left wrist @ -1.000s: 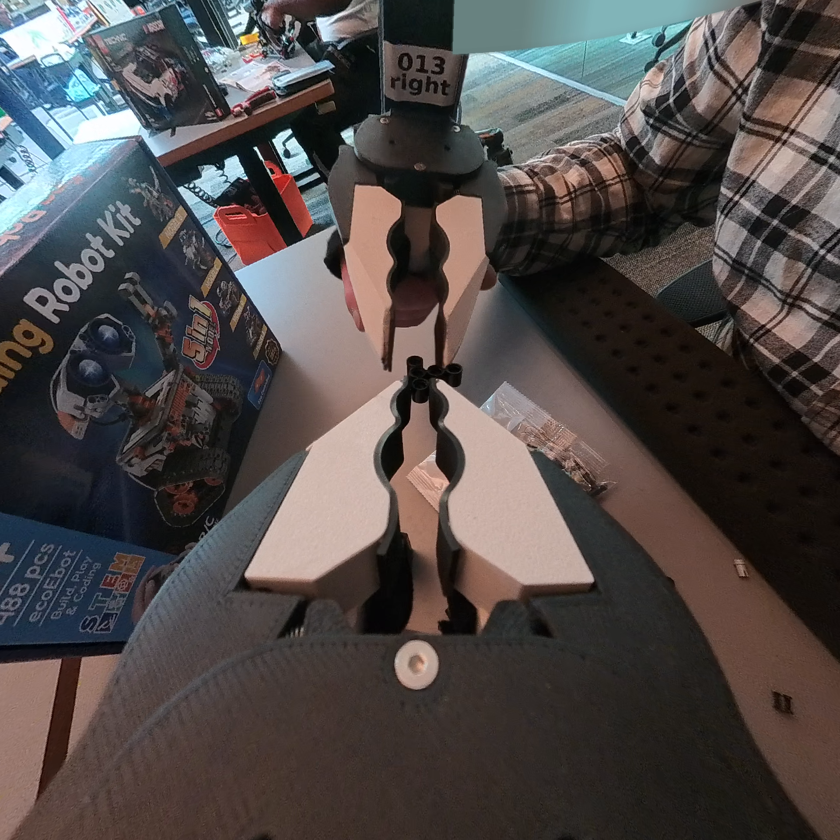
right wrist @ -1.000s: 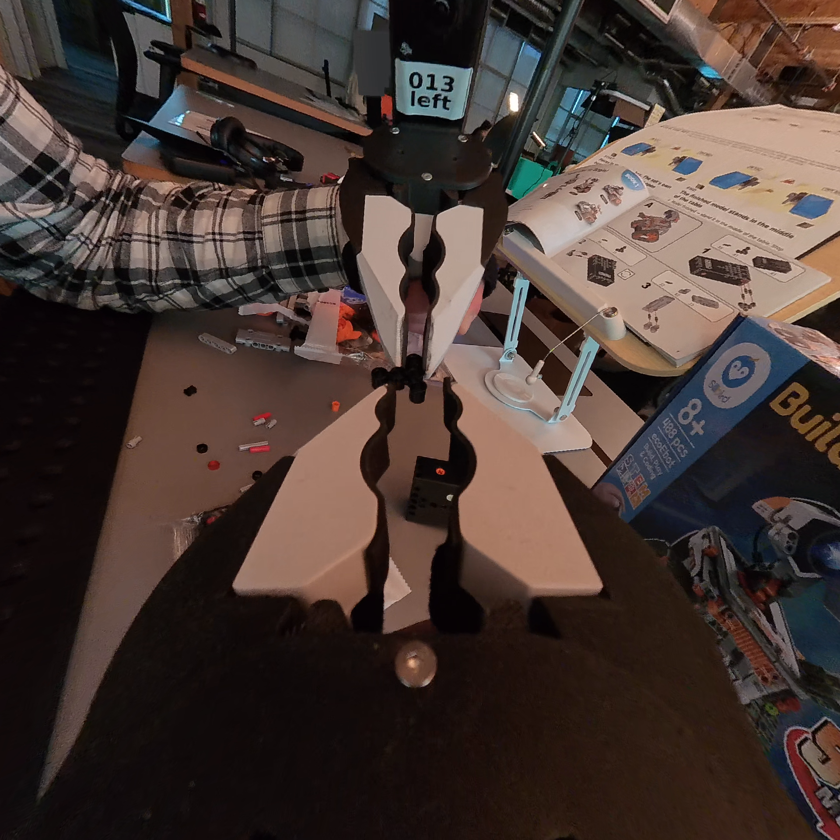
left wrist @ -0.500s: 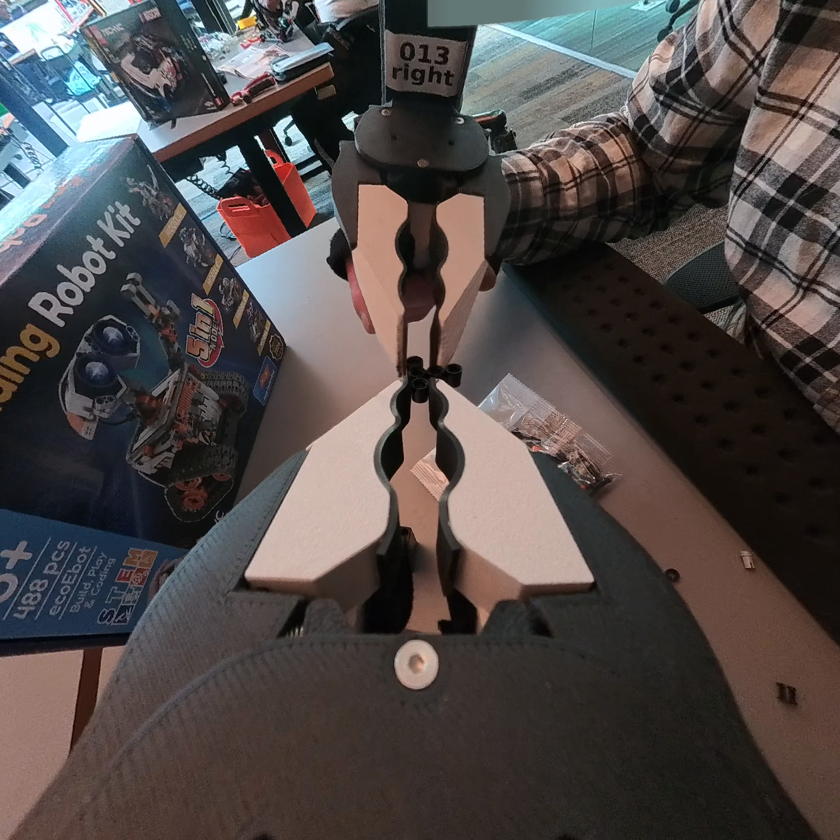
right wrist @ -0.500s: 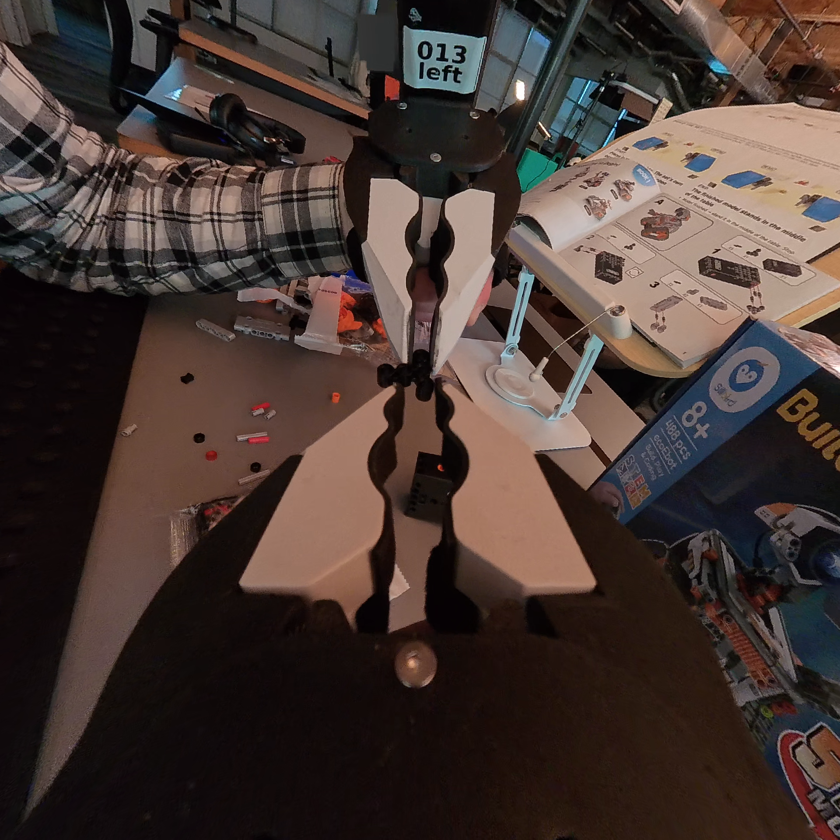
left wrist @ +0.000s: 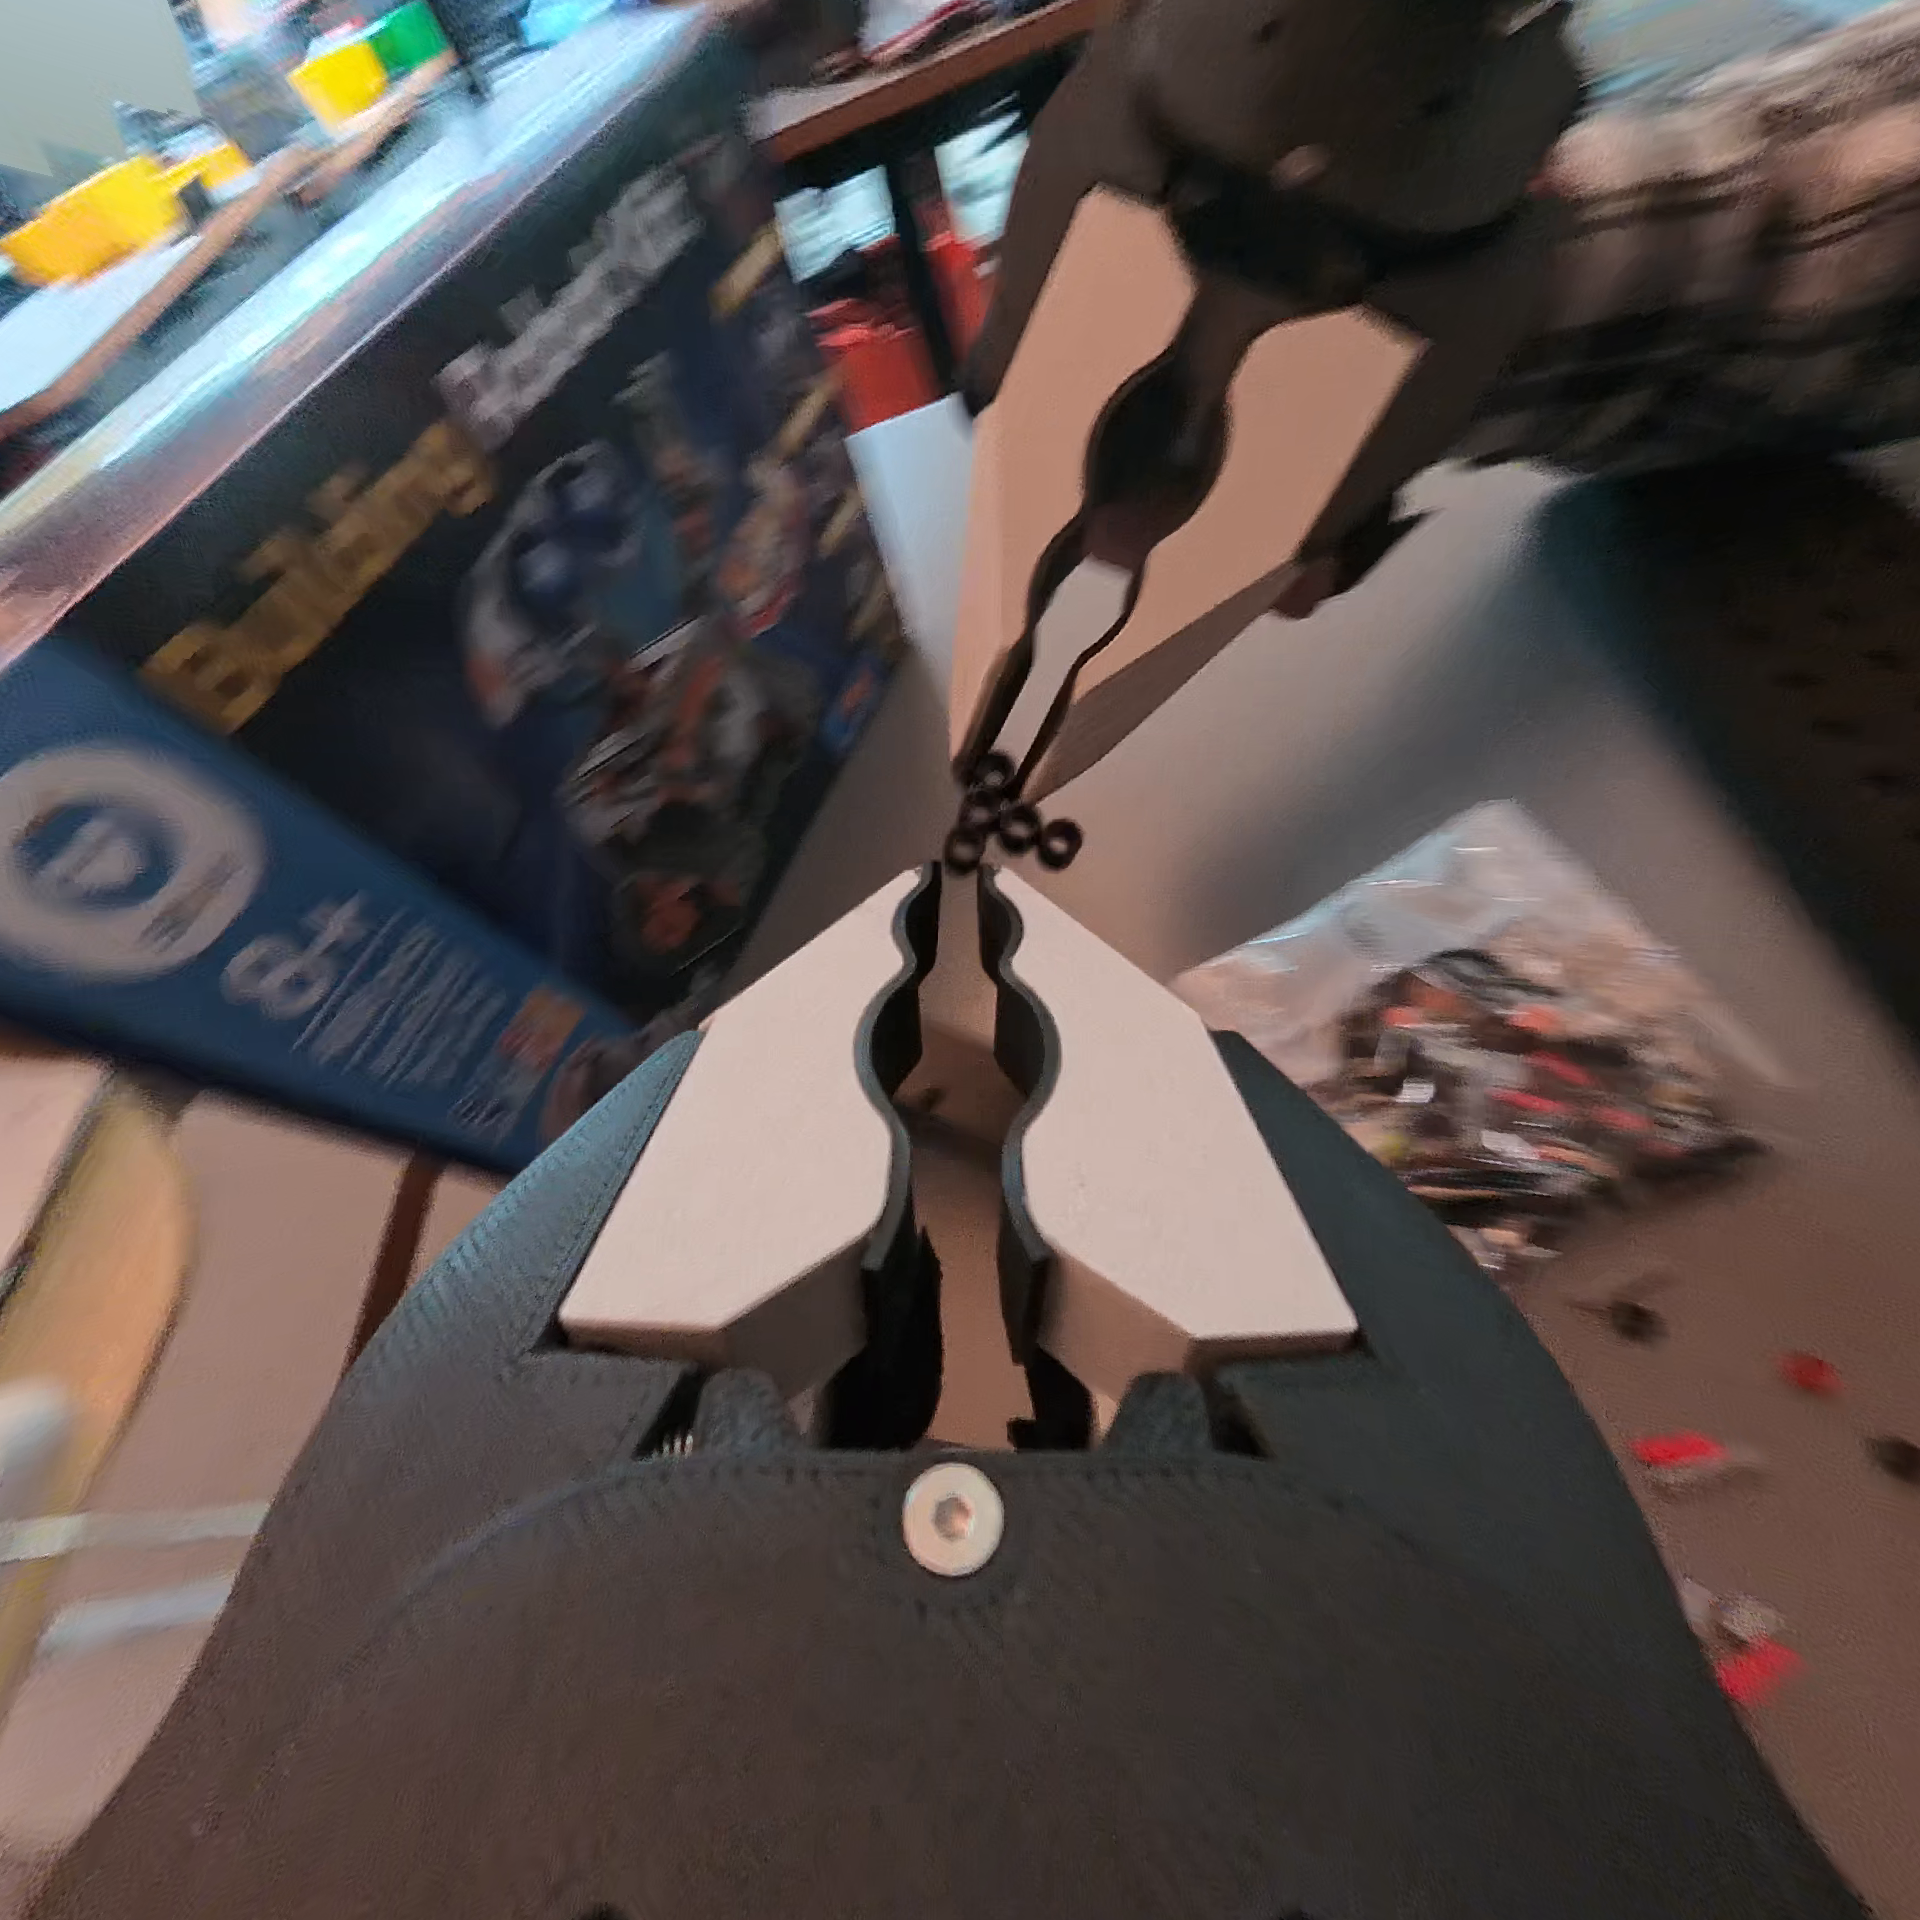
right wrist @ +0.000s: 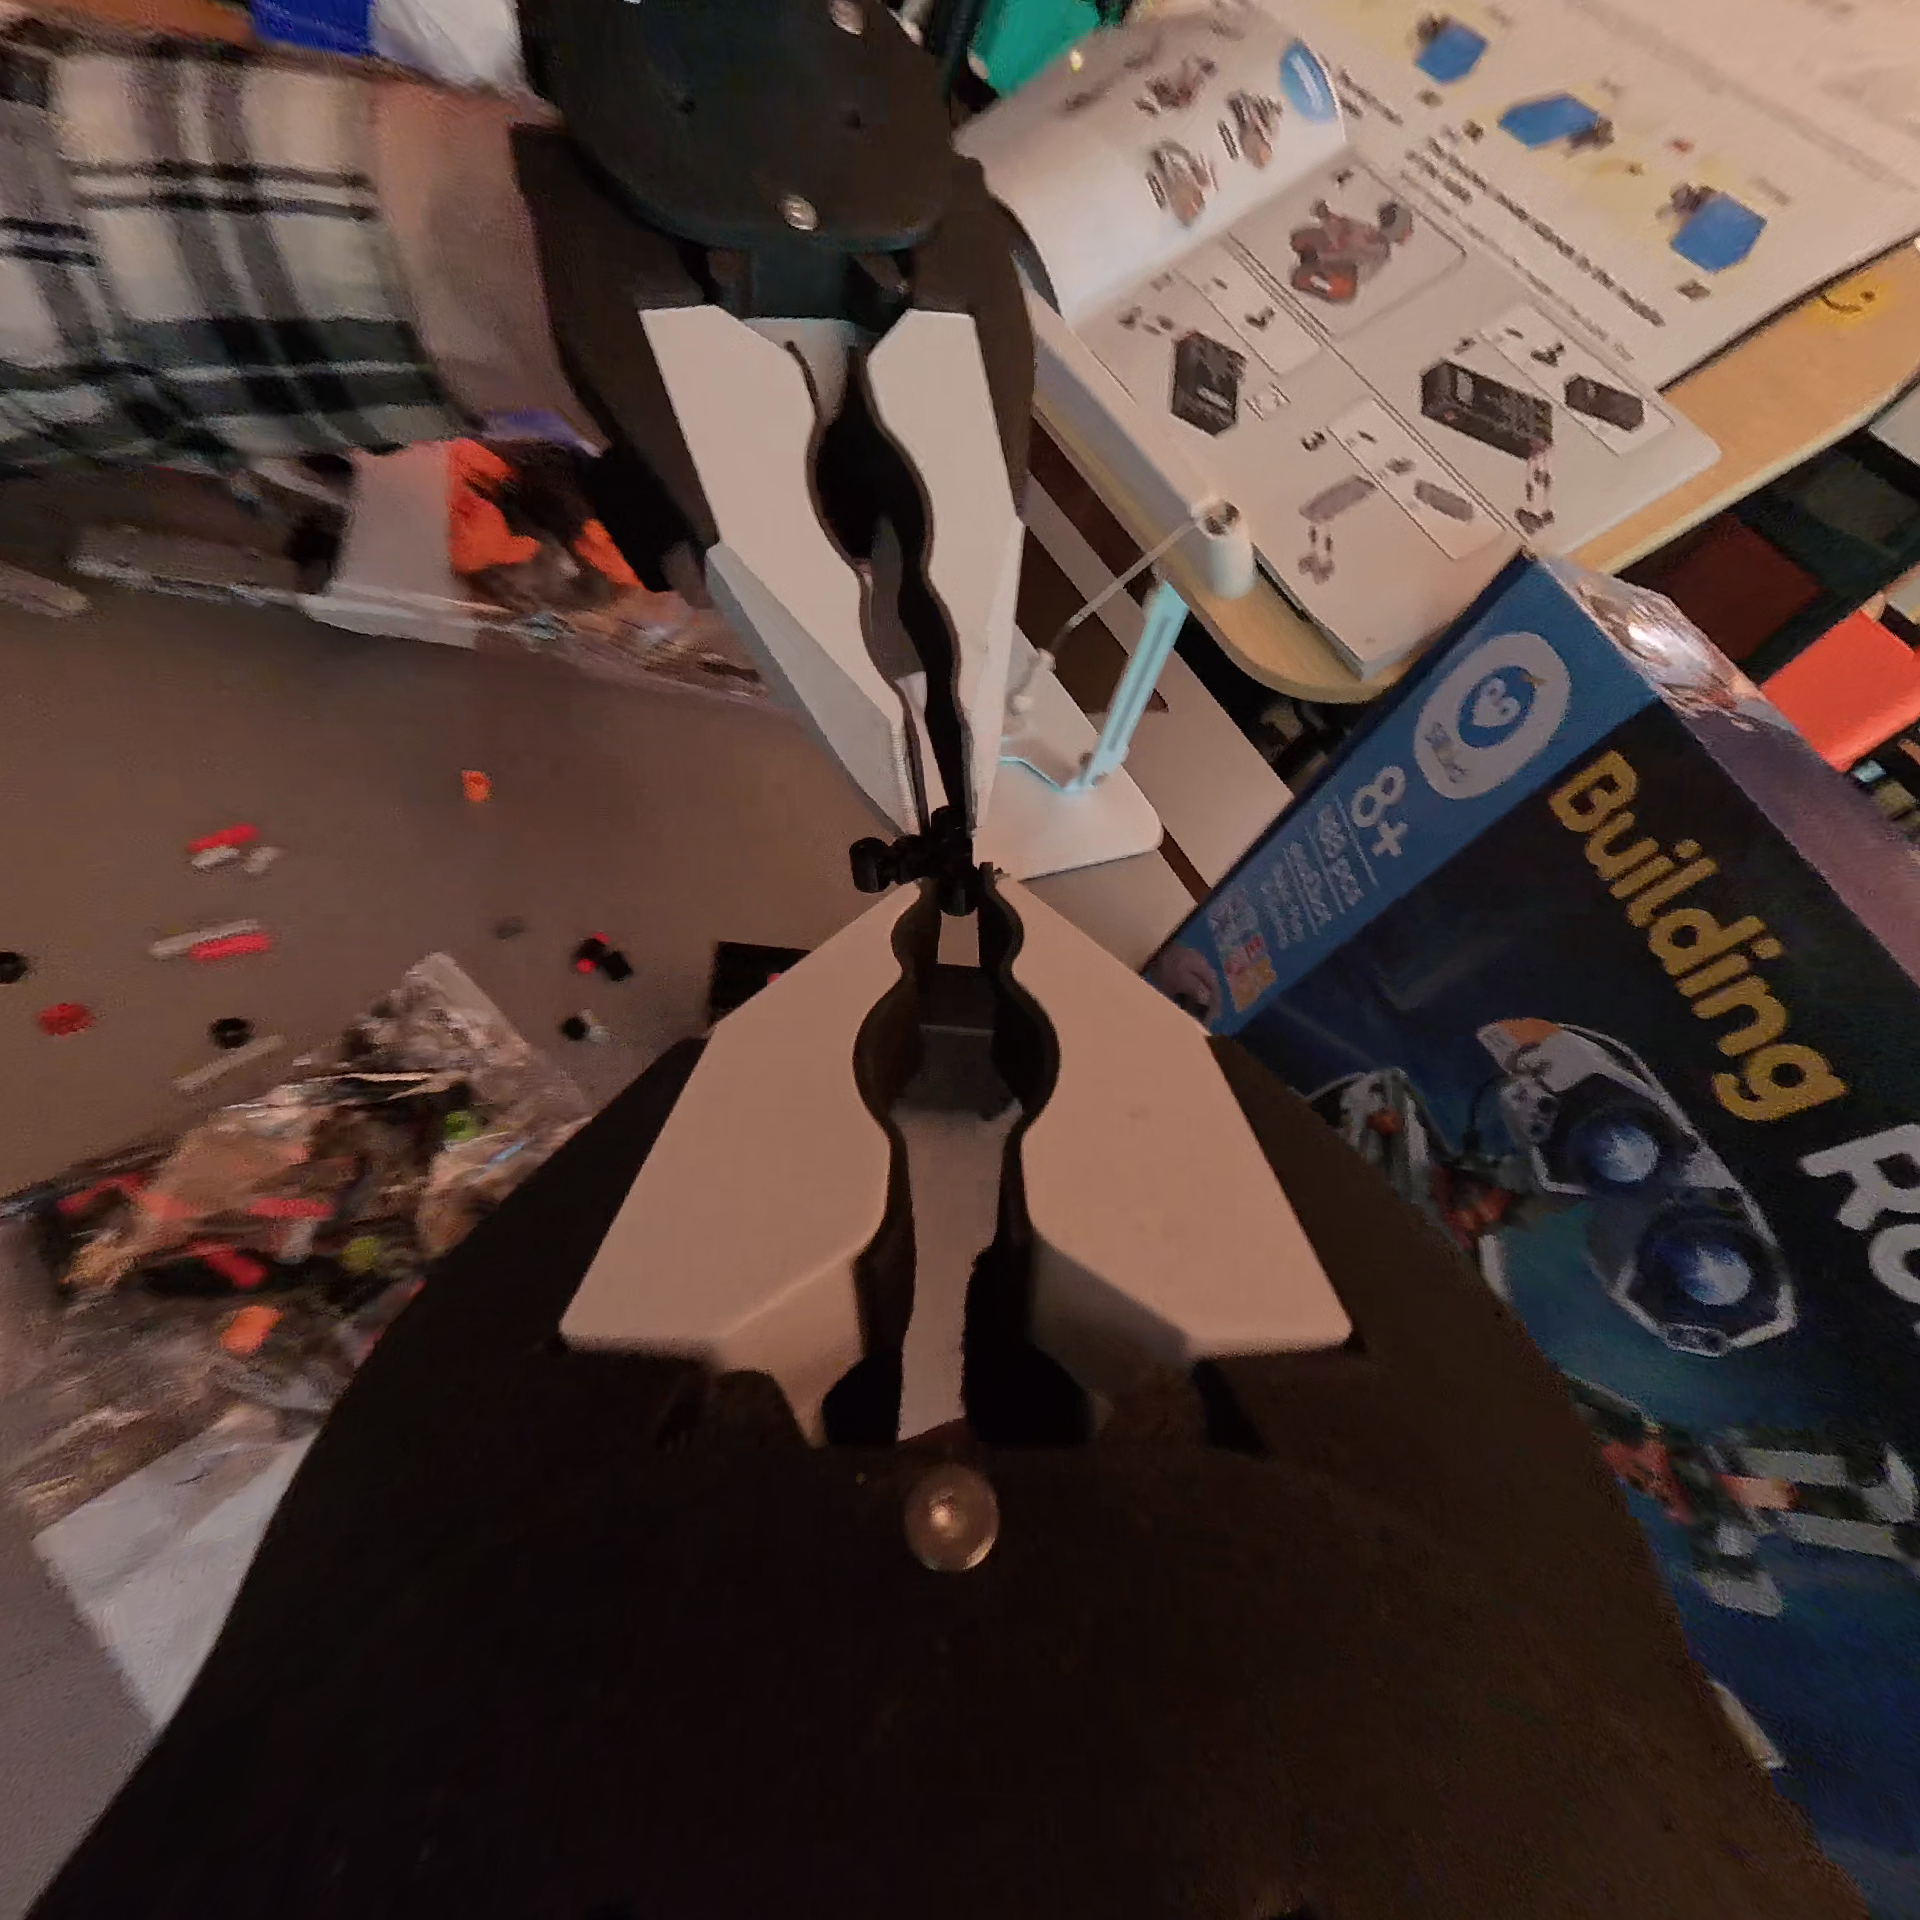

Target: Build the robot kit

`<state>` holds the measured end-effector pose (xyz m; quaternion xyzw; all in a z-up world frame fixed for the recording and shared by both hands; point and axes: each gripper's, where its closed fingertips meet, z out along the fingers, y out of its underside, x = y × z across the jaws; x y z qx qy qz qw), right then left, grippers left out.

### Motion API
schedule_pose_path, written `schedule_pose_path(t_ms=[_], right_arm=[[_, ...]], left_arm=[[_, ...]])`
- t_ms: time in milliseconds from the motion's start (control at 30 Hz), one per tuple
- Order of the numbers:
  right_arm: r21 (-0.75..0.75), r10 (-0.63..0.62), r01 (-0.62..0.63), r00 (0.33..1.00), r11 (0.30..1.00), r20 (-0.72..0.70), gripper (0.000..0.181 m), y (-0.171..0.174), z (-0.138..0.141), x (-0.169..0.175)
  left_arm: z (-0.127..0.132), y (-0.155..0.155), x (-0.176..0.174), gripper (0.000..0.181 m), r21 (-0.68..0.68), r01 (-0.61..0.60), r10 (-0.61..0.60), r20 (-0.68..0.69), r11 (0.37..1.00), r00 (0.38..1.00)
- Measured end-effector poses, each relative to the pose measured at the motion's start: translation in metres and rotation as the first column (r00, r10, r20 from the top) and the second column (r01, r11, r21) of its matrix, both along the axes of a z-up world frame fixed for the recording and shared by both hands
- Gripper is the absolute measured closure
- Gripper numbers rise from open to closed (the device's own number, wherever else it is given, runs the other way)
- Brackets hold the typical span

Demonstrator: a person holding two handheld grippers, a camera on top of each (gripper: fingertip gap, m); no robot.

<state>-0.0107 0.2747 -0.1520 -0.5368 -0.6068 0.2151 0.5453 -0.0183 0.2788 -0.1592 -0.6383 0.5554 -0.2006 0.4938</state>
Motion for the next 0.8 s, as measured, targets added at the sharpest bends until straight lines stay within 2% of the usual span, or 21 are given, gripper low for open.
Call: schedule_pose_path(t_ms=[67, 200, 333, 533, 800], right_arm=[[0.007, -0.043, 0.042, 0.998, 0.999, 0.049, 0.176, 0.019, -0.005, -0.003], [-0.022, -0.071, 0.074, 0.991, 0.997, 0.114, 0.177, 0.043, -0.025, -0.011], [-0.048, -0.086, 0.094, 0.985, 0.994, 0.153, 0.177, 0.055, -0.044, -0.015], [-0.094, -0.1, 0.118, 0.979, 0.989, 0.179, 0.176, 0.064, -0.06, -0.013], [-0.128, -0.078, 0.102, 0.98, 0.986, 0.181, 0.176, 0.064, -0.063, -0.017]], left_arm=[[-0.006, 0.021, -0.01, 0.178, 0.015, -0.106, 0.106, -0.012, 0.994, 0.994], [-0.027, 0.049, -0.021, 0.181, 0.014, -0.243, 0.243, -0.042, 0.97, 0.969], [-0.042, 0.054, -0.021, 0.181, -0.018, -0.256, 0.255, -0.053, 0.966, 0.965], [-0.044, 0.063, -0.023, 0.181, -0.045, -0.291, 0.291, -0.002, 0.956, 0.957], [-0.049, 0.065, -0.019, 0.181, -0.086, -0.29, 0.294, 0.039, 0.953, 0.955]])
